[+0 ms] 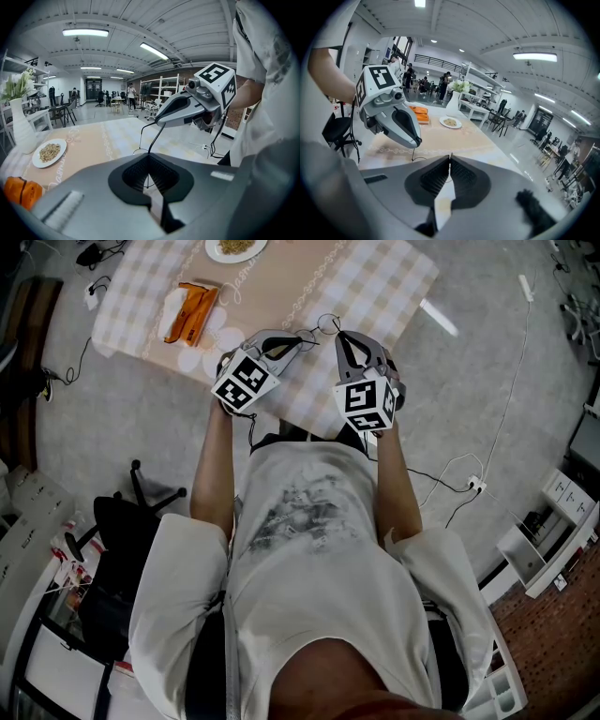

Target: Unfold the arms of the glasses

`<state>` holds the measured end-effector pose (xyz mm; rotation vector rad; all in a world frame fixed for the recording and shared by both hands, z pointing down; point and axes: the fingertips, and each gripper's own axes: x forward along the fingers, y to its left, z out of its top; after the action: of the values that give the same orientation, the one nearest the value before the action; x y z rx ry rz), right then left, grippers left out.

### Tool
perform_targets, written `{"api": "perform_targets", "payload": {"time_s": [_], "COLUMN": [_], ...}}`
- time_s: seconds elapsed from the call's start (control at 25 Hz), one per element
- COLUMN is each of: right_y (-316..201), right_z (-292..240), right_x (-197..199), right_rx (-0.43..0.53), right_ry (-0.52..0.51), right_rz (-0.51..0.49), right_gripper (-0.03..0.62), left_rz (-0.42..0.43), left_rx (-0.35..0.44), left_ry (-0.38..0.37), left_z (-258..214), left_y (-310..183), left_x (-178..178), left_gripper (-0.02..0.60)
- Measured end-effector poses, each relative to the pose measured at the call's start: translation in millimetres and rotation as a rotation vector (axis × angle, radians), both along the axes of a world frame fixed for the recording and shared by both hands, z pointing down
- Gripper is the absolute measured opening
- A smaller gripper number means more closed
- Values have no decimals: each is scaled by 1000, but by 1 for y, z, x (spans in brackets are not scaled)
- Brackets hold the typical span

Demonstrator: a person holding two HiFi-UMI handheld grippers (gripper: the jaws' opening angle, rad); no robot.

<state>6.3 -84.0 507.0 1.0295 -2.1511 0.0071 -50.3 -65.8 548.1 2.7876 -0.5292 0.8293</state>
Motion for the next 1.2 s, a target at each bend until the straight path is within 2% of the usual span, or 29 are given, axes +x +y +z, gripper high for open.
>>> {"api": "perform_targets", "payload": {"time_s": [1.2], "right_y": [-7], "right_z": [-4], "right_x": [35], "right_rx": [-5], "right_ry": [-14], "right_rz": [127], "right_gripper": [21], "left_rz": [-16], "left_rx": [1], "left_ry": [4], "left_z": [-1], "left_y": [5], "left_x": [-6], "left_gripper": [6]}}
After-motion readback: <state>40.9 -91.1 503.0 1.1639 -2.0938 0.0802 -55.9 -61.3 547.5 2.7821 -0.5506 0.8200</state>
